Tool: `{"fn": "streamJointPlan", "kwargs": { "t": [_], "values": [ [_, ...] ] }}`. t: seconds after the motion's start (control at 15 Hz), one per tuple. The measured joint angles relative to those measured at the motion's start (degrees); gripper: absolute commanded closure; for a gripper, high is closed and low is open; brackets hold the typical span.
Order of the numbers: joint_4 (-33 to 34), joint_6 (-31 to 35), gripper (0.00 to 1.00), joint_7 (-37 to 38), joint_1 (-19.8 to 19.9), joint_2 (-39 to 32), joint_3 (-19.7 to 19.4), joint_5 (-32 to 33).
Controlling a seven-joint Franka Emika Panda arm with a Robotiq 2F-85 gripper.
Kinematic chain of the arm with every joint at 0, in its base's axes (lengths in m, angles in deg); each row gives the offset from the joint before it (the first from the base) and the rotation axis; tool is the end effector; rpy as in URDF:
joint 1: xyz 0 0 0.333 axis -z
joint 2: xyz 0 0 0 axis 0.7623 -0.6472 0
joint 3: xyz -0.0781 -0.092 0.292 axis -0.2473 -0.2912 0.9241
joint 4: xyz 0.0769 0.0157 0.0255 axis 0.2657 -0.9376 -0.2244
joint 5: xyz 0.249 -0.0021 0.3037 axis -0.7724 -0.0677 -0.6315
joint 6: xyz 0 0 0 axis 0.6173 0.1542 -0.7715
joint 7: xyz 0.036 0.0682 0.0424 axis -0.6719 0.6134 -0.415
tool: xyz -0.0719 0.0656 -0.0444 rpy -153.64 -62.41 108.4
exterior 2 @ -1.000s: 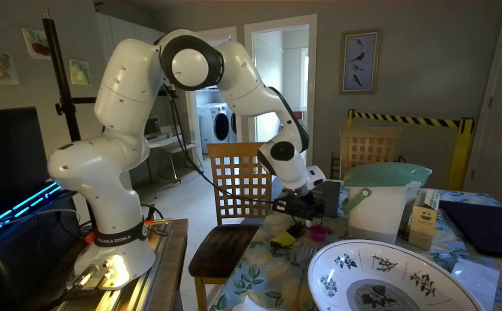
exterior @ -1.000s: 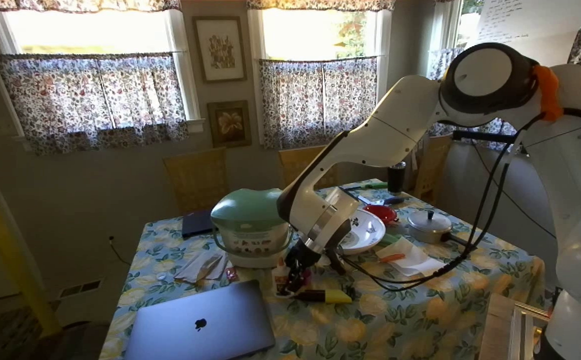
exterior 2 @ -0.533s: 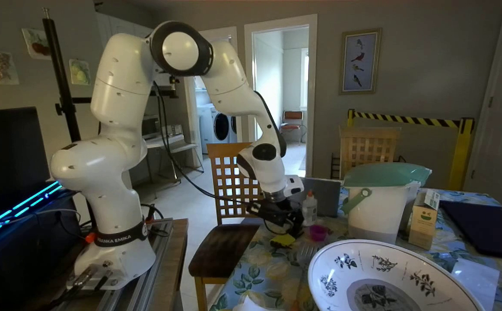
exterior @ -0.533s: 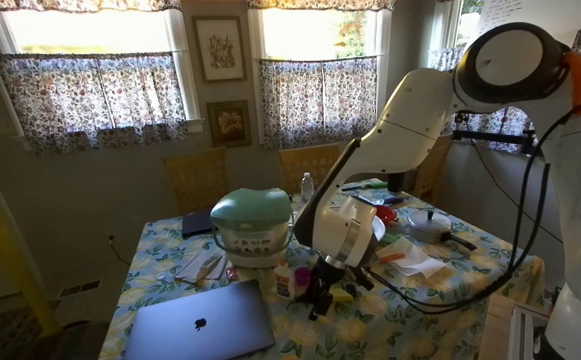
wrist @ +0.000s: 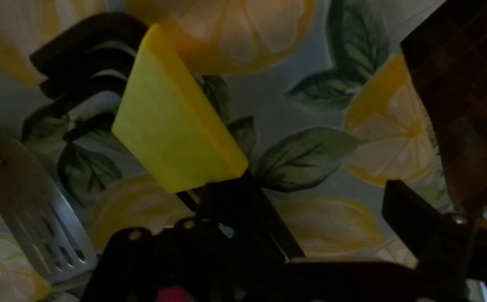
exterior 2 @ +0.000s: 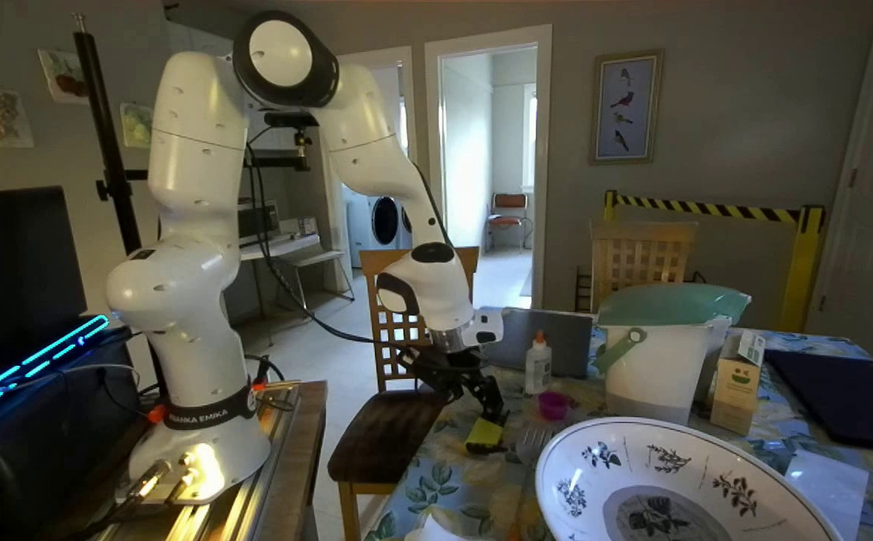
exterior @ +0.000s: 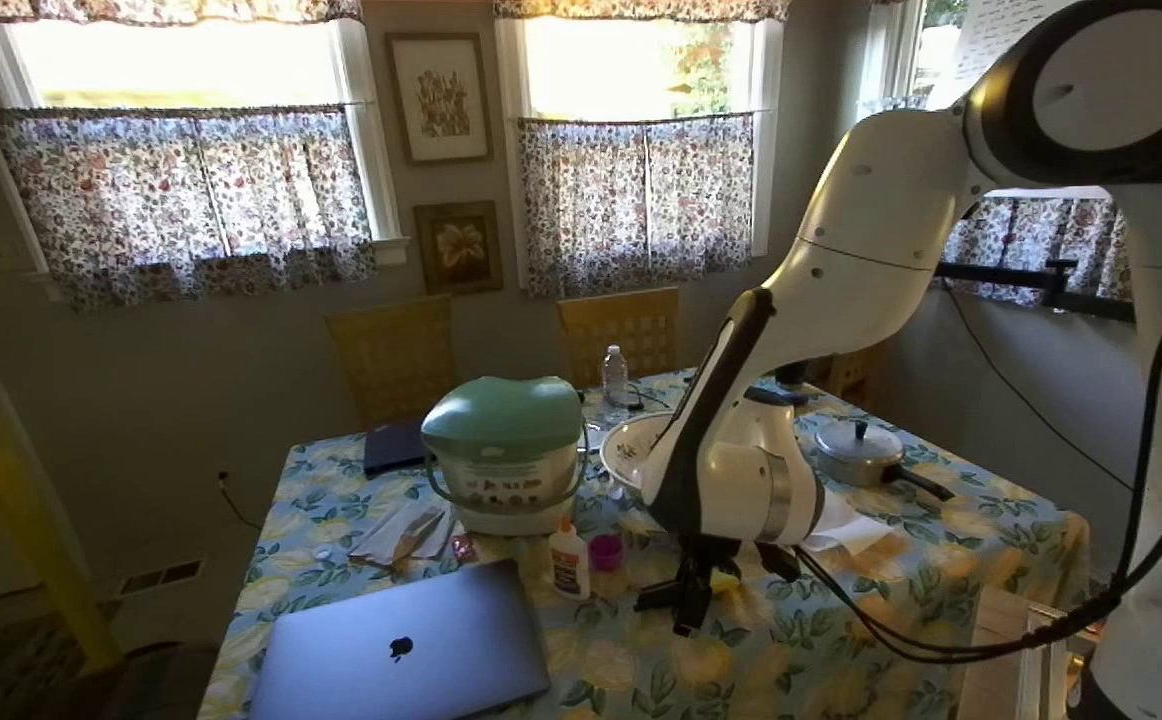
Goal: Pour the contents in the bottle into the bowl
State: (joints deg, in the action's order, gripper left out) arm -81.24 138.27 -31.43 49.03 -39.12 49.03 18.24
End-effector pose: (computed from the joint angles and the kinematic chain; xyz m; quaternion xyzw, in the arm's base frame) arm 0.4161 0.0287 0.1652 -0.9613 -0.2426 -0.1283 0.0250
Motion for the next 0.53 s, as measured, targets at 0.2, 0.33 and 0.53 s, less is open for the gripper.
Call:
{"fn": "streamJointPlan", "kwargs": {
  "t": [0.2,0.33,0.53],
  "values": [
    [-3.4,-0.4,0.00,11.8,-3.4,1.9,-5.8,12.6],
    [-4.7,-2.6,0.00,15.9,-7.6,3.8,-11.9,17.9],
    [-5.1,-6.9,0.00,22.0,-14.2,7.8,-21.2,27.4]
  ]
}}
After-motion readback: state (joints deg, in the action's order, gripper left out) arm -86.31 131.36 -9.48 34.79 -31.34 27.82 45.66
